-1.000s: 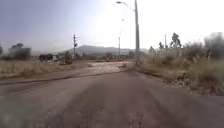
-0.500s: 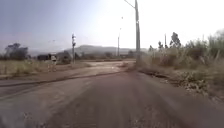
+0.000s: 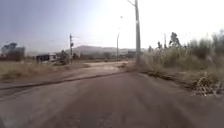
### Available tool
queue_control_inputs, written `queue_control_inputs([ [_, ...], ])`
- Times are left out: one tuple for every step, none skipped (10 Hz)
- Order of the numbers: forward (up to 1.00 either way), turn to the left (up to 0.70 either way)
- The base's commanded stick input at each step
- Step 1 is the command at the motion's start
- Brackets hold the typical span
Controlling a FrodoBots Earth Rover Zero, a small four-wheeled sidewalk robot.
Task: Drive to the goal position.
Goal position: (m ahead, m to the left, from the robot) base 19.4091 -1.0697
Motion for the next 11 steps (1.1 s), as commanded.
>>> queue_control_inputs([
  [1.0,0.0],
  [1.0,0.0],
  [1.0,0.0],
  [1.0,0.0],
  [1.0,0.0],
  [1.0,0.0],
  [1.0,0.0],
  [1.0,0.0],
  [1.0,0.0],
  [1.0,0.0],
  [1.0,0.0],
])
